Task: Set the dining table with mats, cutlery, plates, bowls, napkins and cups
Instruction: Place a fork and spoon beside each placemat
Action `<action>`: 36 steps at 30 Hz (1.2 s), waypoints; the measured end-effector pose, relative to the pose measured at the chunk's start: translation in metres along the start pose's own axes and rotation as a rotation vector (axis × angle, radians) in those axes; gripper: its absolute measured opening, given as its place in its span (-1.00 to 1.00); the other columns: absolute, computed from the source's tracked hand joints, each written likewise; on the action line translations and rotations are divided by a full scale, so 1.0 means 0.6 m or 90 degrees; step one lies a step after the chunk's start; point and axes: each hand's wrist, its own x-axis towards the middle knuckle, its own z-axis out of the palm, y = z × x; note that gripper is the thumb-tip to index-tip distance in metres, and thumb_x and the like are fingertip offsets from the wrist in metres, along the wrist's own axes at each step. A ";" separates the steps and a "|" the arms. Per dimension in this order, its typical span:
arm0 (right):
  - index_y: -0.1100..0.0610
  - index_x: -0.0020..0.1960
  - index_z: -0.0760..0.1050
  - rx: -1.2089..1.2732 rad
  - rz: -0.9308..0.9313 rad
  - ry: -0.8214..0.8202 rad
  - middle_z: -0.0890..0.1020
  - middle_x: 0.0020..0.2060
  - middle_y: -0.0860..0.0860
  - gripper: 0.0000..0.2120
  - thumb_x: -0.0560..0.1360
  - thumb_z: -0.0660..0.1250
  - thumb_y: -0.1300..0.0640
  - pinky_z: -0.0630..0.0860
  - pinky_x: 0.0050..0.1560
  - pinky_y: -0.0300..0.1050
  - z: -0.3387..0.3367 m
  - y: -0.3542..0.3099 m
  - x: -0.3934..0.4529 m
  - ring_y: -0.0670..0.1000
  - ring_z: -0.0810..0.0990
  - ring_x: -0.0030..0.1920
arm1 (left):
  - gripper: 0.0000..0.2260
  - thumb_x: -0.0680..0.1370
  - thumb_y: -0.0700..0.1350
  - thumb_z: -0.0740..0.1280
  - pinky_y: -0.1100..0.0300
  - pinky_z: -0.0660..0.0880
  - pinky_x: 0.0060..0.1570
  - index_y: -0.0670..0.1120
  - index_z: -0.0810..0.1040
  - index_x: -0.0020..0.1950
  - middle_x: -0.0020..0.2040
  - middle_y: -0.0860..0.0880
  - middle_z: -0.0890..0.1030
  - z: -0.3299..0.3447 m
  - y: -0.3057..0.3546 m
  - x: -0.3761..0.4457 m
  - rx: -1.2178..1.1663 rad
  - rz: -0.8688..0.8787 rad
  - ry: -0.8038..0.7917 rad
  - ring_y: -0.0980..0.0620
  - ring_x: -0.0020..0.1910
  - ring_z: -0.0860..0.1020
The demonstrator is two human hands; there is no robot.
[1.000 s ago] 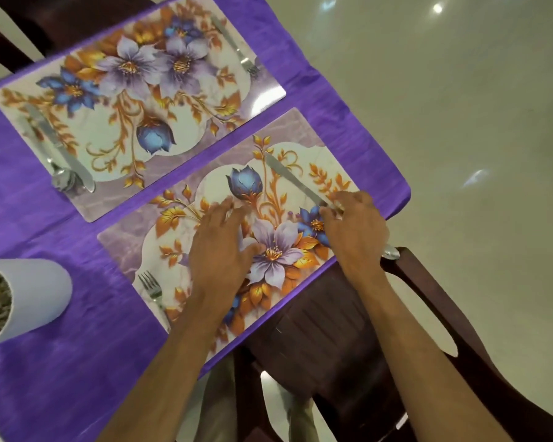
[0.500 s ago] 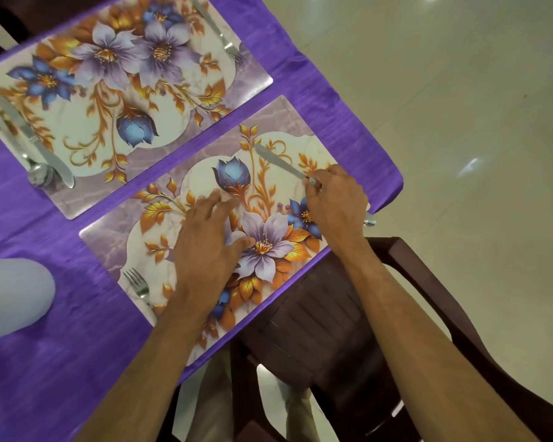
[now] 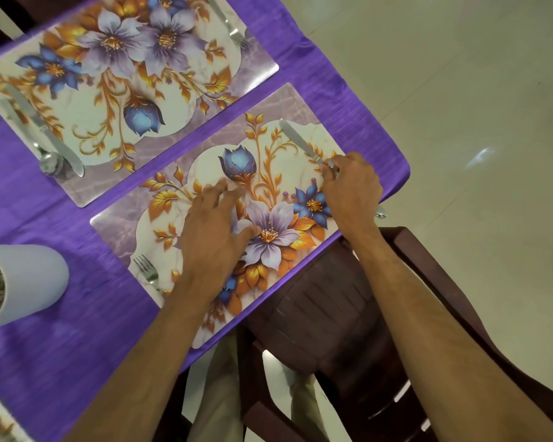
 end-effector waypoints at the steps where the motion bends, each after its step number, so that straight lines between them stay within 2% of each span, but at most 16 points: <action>1: 0.13 0.31 0.62 -0.003 0.001 -0.003 0.64 0.16 0.08 -0.66 0.69 0.26 -0.05 0.40 -0.07 -0.15 -0.002 -0.001 0.001 0.08 0.65 0.06 | -0.38 0.52 0.09 0.54 -0.23 0.38 0.46 -0.03 0.46 0.53 0.59 -0.15 0.38 0.002 -0.001 -0.003 0.017 0.007 -0.010 -0.22 0.57 0.31; 5: 0.13 0.31 0.61 -0.010 0.010 -0.018 0.64 0.17 0.08 -0.68 0.70 0.26 -0.02 0.40 -0.07 -0.14 -0.011 -0.008 0.005 0.09 0.65 0.07 | -0.38 0.63 0.09 0.38 -0.16 0.20 0.56 -0.05 0.30 0.64 0.66 -0.14 0.26 0.013 0.027 -0.066 0.112 0.095 -0.017 -0.21 0.64 0.22; 7: 0.14 0.30 0.62 -0.005 0.019 -0.026 0.65 0.17 0.09 -0.68 0.70 0.25 -0.01 0.40 -0.07 -0.14 -0.021 -0.013 0.005 0.09 0.65 0.07 | -0.43 0.64 0.04 0.36 -0.18 0.27 0.54 -0.06 0.34 0.62 0.62 -0.13 0.34 0.016 0.045 -0.099 0.112 0.161 -0.007 -0.19 0.61 0.29; 9: 0.15 0.29 0.62 0.002 0.019 -0.036 0.65 0.16 0.09 -0.68 0.70 0.25 -0.01 0.42 -0.07 -0.13 -0.031 -0.018 0.003 0.09 0.65 0.06 | -0.48 0.65 0.01 0.33 -0.19 0.29 0.51 -0.08 0.36 0.60 0.59 -0.14 0.39 0.012 0.054 -0.095 0.104 0.177 -0.007 -0.19 0.57 0.36; 11: 0.14 0.29 0.62 0.007 0.015 -0.049 0.65 0.16 0.09 -0.69 0.71 0.24 -0.01 0.40 -0.08 -0.13 -0.034 -0.018 0.005 0.09 0.64 0.06 | -0.48 0.67 0.04 0.27 -0.17 0.23 0.54 -0.09 0.34 0.61 0.61 -0.14 0.36 0.002 0.053 -0.058 0.114 0.187 -0.035 -0.21 0.59 0.32; 14: 0.13 0.30 0.61 -0.011 0.003 -0.049 0.64 0.16 0.08 -0.68 0.71 0.23 -0.01 0.35 -0.10 -0.13 -0.032 -0.012 0.007 0.10 0.64 0.06 | -0.40 0.66 0.10 0.30 -0.16 0.17 0.59 -0.05 0.26 0.66 0.68 -0.10 0.21 -0.012 0.045 0.027 0.101 0.209 -0.103 -0.17 0.67 0.14; 18: 0.15 0.25 0.62 -0.006 -0.009 -0.055 0.64 0.10 0.10 -0.69 0.69 0.26 -0.03 0.35 -0.12 -0.13 -0.021 -0.001 0.008 0.09 0.62 -0.01 | -0.28 0.58 0.32 0.21 -0.22 0.17 0.58 0.04 0.21 0.67 0.70 -0.07 0.14 -0.025 0.024 0.129 0.183 0.271 -0.141 -0.17 0.68 0.10; 20: 0.16 0.08 0.65 0.063 -0.026 -0.029 0.61 -0.02 0.10 -0.69 0.66 0.27 -0.06 0.33 -0.15 -0.12 -0.031 0.004 0.017 0.05 0.53 -0.13 | -0.22 0.51 0.43 0.11 -0.23 0.25 0.54 0.04 0.28 0.64 0.67 -0.08 0.22 -0.025 0.015 0.148 0.212 0.283 -0.148 -0.18 0.65 0.19; 22: 0.13 -0.09 0.60 0.147 -0.037 -0.001 0.61 -0.14 0.06 -0.67 0.65 0.17 -0.01 0.33 -0.16 -0.12 -0.056 0.009 0.036 -0.02 0.44 -0.21 | -0.18 0.48 0.47 0.07 -0.21 0.25 0.53 0.05 0.30 0.63 0.66 -0.09 0.25 -0.021 0.011 0.152 0.211 0.281 -0.145 -0.18 0.64 0.21; 24: 0.13 -0.16 0.62 0.327 0.014 0.018 0.59 -0.22 -0.05 -0.64 0.62 0.11 0.07 0.42 -0.09 -0.17 -0.093 0.015 0.055 -0.02 0.53 -0.21 | -0.16 0.47 0.48 0.05 -0.19 0.21 0.54 0.05 0.30 0.64 0.67 -0.08 0.24 -0.021 0.012 0.152 0.200 0.273 -0.144 -0.17 0.64 0.19; 25: 0.11 -0.18 0.63 0.420 0.046 0.034 0.57 -0.23 -0.06 -0.62 0.61 0.10 0.05 0.52 0.01 -0.05 -0.111 0.018 0.061 0.02 0.59 -0.16 | -0.15 0.46 0.49 0.04 -0.19 0.20 0.54 0.06 0.29 0.64 0.67 -0.07 0.23 -0.022 0.013 0.152 0.197 0.270 -0.146 -0.16 0.65 0.18; 27: 0.11 -0.16 0.61 0.494 0.084 0.040 0.55 -0.23 -0.04 -0.61 0.63 0.09 -0.01 0.61 0.02 0.17 -0.139 0.027 0.061 0.06 0.59 -0.15 | -0.14 0.45 0.50 0.02 -0.19 0.20 0.55 0.06 0.28 0.64 0.67 -0.07 0.22 -0.024 0.013 0.154 0.195 0.273 -0.145 -0.16 0.65 0.18; 29: 0.18 -0.10 0.62 0.564 0.121 -0.029 0.51 -0.35 -0.02 -0.59 0.66 0.10 -0.02 0.64 -0.14 0.07 -0.146 0.039 0.054 0.00 0.53 -0.30 | -0.15 0.47 0.50 0.02 -0.20 0.21 0.55 0.05 0.28 0.65 0.67 -0.08 0.23 -0.021 0.008 0.155 0.198 0.287 -0.142 -0.17 0.65 0.19; 31: 0.24 -0.06 0.64 0.685 0.174 -0.114 0.55 -0.39 0.03 -0.67 0.68 0.21 0.07 0.65 -0.16 0.02 -0.140 0.045 0.047 -0.01 0.56 -0.36 | -0.17 0.50 0.50 0.04 -0.20 0.21 0.54 0.06 0.27 0.65 0.67 -0.08 0.24 -0.015 0.000 0.156 0.198 0.300 -0.134 -0.17 0.64 0.19; 34: 0.26 -0.01 0.66 0.758 0.201 -0.134 0.70 -0.23 0.15 -0.82 0.63 0.36 0.16 0.71 0.00 0.13 -0.123 0.058 0.037 0.11 0.70 -0.22 | -0.17 0.50 0.50 0.06 -0.20 0.19 0.55 0.07 0.26 0.66 0.68 -0.08 0.22 -0.012 -0.006 0.159 0.190 0.301 -0.132 -0.17 0.65 0.18; 36: 0.23 0.06 0.68 0.727 0.169 -0.109 0.74 -0.15 0.14 -0.82 0.61 0.42 0.12 0.71 0.01 0.09 -0.109 0.066 0.027 0.12 0.74 -0.15 | -0.16 0.49 0.51 0.05 -0.20 0.17 0.56 0.07 0.25 0.66 0.68 -0.07 0.21 -0.013 -0.006 0.160 0.181 0.295 -0.138 -0.16 0.66 0.16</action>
